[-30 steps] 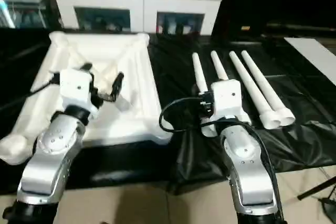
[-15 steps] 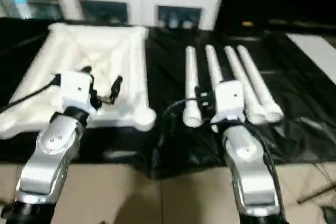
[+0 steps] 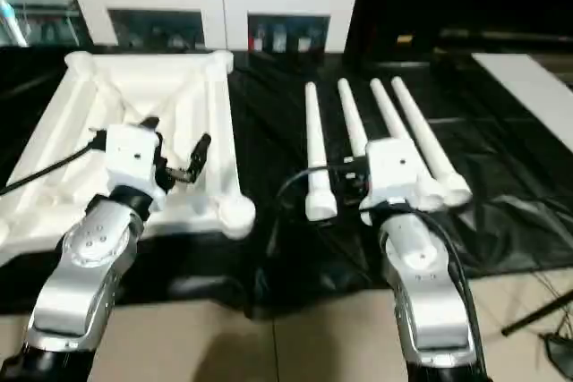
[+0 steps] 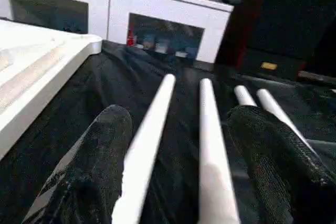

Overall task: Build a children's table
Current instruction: Move to table, then rotate table base

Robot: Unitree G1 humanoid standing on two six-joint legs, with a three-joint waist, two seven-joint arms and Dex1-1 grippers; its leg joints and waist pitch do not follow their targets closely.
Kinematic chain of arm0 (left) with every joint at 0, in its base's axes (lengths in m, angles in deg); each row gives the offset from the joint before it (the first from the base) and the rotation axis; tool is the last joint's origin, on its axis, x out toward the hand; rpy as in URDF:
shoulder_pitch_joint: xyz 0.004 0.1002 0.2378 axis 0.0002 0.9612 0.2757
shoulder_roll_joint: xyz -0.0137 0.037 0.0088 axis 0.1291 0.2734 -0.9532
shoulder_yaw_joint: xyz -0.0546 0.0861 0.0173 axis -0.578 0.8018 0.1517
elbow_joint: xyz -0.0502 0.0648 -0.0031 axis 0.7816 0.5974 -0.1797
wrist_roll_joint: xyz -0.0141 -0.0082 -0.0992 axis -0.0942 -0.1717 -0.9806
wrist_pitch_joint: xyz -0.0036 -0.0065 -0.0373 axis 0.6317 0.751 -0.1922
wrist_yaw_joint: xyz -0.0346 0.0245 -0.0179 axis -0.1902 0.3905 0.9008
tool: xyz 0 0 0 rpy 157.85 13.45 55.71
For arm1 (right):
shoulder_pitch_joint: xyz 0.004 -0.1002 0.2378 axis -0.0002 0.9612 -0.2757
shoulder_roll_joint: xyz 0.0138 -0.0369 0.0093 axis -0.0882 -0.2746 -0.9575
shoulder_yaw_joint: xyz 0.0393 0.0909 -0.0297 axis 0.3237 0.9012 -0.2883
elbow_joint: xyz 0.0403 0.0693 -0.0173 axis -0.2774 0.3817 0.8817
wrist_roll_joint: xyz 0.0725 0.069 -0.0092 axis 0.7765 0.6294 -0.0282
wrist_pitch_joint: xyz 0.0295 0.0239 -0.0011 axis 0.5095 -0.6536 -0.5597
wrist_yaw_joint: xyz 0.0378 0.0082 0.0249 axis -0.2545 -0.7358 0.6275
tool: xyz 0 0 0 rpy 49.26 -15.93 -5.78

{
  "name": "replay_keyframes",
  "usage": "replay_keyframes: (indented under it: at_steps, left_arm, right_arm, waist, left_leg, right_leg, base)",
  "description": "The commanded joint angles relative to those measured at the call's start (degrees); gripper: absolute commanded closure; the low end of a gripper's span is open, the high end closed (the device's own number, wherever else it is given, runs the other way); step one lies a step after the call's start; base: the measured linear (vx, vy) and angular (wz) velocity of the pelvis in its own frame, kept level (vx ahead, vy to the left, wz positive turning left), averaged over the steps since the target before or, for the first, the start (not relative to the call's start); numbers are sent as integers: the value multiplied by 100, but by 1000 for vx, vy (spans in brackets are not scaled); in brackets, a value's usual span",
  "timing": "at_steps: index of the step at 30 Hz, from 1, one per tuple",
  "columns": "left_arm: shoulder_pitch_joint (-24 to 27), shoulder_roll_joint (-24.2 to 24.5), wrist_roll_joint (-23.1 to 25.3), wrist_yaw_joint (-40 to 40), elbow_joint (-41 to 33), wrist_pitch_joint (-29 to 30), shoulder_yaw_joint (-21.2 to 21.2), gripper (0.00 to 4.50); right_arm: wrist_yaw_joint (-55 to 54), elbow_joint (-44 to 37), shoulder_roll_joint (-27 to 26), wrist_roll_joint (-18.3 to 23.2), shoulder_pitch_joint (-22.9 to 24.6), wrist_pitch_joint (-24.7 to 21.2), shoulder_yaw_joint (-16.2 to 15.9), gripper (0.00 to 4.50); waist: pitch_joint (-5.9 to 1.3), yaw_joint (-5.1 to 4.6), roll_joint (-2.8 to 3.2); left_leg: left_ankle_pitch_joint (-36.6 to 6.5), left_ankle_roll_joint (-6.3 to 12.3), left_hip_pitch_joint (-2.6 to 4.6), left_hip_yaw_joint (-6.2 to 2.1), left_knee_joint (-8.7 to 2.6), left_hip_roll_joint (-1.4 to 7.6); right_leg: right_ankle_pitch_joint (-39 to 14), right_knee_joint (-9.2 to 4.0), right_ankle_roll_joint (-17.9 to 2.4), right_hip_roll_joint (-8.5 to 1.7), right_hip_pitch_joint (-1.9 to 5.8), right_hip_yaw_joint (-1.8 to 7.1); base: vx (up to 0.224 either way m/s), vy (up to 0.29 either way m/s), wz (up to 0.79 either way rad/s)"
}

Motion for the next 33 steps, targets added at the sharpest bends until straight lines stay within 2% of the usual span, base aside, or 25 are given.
replay_keyframes:
  at_steps: [1,2,3,4,5,6,7,9,10,11,12,13,15,16,17,18,19,20,21,22,25,28,30,31,33]
  left_arm:
    - [-67,-10,-24,36,-38,0,-15,0]
    - [-69,-18,-32,32,-35,0,-23,0]
    - [-64,-17,-38,29,-34,-5,-26,0]
    - [-58,-23,-47,20,-36,-6,-29,0]
    - [-55,-26,-52,15,-38,-5,-30,0]
    - [-55,-26,-52,15,-38,-5,-30,0]
    - [-48,-38,-36,-10,-45,8,-28,0]
    - [-33,-50,3,-57,-59,44,-29,0]
    - [-29,-54,10,-64,-60,41,-29,0]
    - [-21,-58,12,-72,-64,36,-35,0]
    - [-16,-63,15,-78,-68,31,-39,0]
    - [11,-90,-56,-59,-92,-12,-76,0]
    - [41,-106,-135,-27,-113,35,-112,0]
    - [51,-111,-198,12,-107,24,-136,0]
    - [61,-111,-236,46,-96,-15,-153,0]
    - [72,-107,-278,87,-89,-58,-171,0]
    - [77,-61,-459,306,-82,-70,-213,0]
    - [80,-40,-512,387,-78,-73,-214,0]
    - [77,90,-545,600,-58,-111,-173,0]
    - [87,212,-524,773,-41,-166,-121,0]
    - [31,497,-475,1090,74,-371,-34,0]
    - [-146,867,-954,1862,121,-254,-112,0]
    - [-183,1034,-1215,2278,115,-154,-151,0]
    - [-229,1133,-1358,2527,137,-50,-156,0]
    - [-178,1292,-1578,2926,85,106,-119,0]
  right_arm:
    - [55,-40,84,-100,-35,14,-47,119]
    - [70,-48,88,-96,-37,9,-67,119]
    - [77,-56,92,-97,-32,4,-85,119]
    - [67,-69,101,-123,-25,0,-104,119]
    - [62,-76,104,-147,-22,-1,-111,119]
    - [62,-76,104,-147,-22,-1,-111,119]
    - [45,-83,43,-53,-13,-50,-27,119]
    - [53,-81,36,-7,-6,-79,11,119]
    - [61,-76,41,-2,-5,-81,12,119]
    - [75,-71,46,0,-4,-81,9,119]
    - [92,-69,52,-6,-4,-81,7,119]
    - [139,-86,37,42,-2,-76,9,119]
    - [213,-123,16,130,1,-54,9,119]
    - [254,-143,8,177,-1,-57,4,119]
    - [275,-154,-9,208,3,-66,4,119]
    - [315,-165,-29,269,11,-71,12,119]
    - [488,-213,12,375,23,-38,-36,119]
    - [549,-228,31,410,32,-23,-54,119]
    - [692,-264,78,521,47,-37,-57,119]
    - [805,-295,115,624,74,-56,-43,119]
    - [1037,-241,243,744,57,-33,30,119]
    - [1543,-159,458,1102,-93,-134,213,119]
    - [1869,-161,656,1227,-124,-146,208,119]
    - [2147,-150,836,1319,-154,-164,188,119]
    - [2651,-232,1146,1502,-56,-168,126,119]
  waist:
    - [-507,-59,20]
    - [-468,77,-148]
    - [-507,101,-100]
    - [-502,109,-59]
    - [-480,20,116]
    - [-480,20,116]
    - [-455,-236,110]
    - [-412,-162,-38]
    - [-398,-27,-498]
    - [-284,175,-645]
    - [-457,307,-625]
    - [-406,305,-627]
    - [-387,313,-531]
    - [-357,334,-276]
    - [-328,225,-148]
    - [-393,191,-40]
    - [-403,199,-30]
    - [-370,131,-78]
    - [-339,173,-83]
    - [-250,256,-99]
    - [-154,291,-97]
    - [-170,299,-32]
    - [-171,333,51]
    - [-167,331,-17]
    - [-156,374,-20]
  left_leg:
    - [1477,2014,292,-112,-284,-60]
    - [1759,2678,-267,-206,-117,-405]
    - [1813,3067,-497,-148,38,-621]
    - [2004,3108,-580,-207,94,-623]
    - [2586,3261,21,-597,-18,-498]
    - [2586,3261,21,-597,-18,-498]
    - [4276,3274,1101,-1378,-72,510]
    - [3753,2958,932,-1107,-193,508]
    - [1515,1978,545,-423,51,-443]
    - [314,1811,-219,-176,474,-922]
    - [-103,1281,-562,-253,810,-723]
    - [705,571,-558,-207,660,-686]
    - [1472,268,-409,-190,380,-639]
    - [1900,386,-397,-245,-25,-417]
    - [1846,755,-559,-399,-261,-64]
    - [1806,870,-523,-539,-203,167]
    - [1120,1269,-175,-753,-193,596]
    - [720,1416,-259,-752,-261,546]
    - [413,1316,-313,-667,-273,450]
    - [-745,794,-338,-483,-355,339]
    - [-1856,158,-236,-347,-431,334]
    - [-2440,-296,-231,-300,-496,311]
    - [-2525,-369,-251,-300,-508,302]
    - [-2580,-358,-253,-265,-505,304]
    - [-2354,-226,-277,-198,-483,308]
  right_leg:
    - [684,-6,-1381,114,117,73]
    - [969,-149,-1075,73,507,-36]
    - [1312,-228,-818,-52,764,6]
    - [1344,-200,-712,-41,845,-32]
    - [848,-9,-473,270,449,-245]
    - [848,-9,-473,270,449,-245]
    - [-1026,845,311,50,-923,97]
    - [-318,846,392,-132,-1032,351]
    - [876,62,-2,-223,-560,776]
    - [810,-140,-52,-411,187,1275]
    - [2487,69,-445,-719,637,1394]
    - [5026,294,-132,-499,485,883]
    - [6549,359,87,-403,249,524]
    - [6137,301,76,-353,104,381]
    - [4967,364,157,-227,183,236]
    - [4333,474,165,-242,190,260]
    - [2371,375,-70,-410,-130,404]
    - [1611,254,-520,-531,-33,492]
    - [1415,166,-738,-547,-3,498]
    - [558,23,-1196,-546,41,495]
    - [-1031,-141,-1303,-490,-54,503]
    - [-1555,-190,-1027,-452,-151,510]
    - [-1619,-177,-991,-485,-149,505]
    - [-1747,-207,-970,-510,-162,510]
    - [-1880,-230,-997,-566,-180,524]
  base:
    - [200,20,6]
    - [189,27,27]
    - [189,27,27]
    - [149,33,55]
    - [196,4,64]
    - [196,4,64]
    - [215,-92,30]
    - [111,-208,-5]
    - [13,-168,-2]
    - [83,-111,8]
    - [91,-26,6]
    - [139,-72,-7]
    - [62,-83,-23]
    - [-94,-20,-20]
    - [-112,14,-26]
    - [-112,14,-26]
    - [0,0,0]
    - [0,0,0]
    - [0,0,0]
    - [-67,65,1]
    - [-70,56,2]
    - [-66,50,-4]
    - [-58,50,-6]
    - [-44,53,-7]
    - [0,0,0]
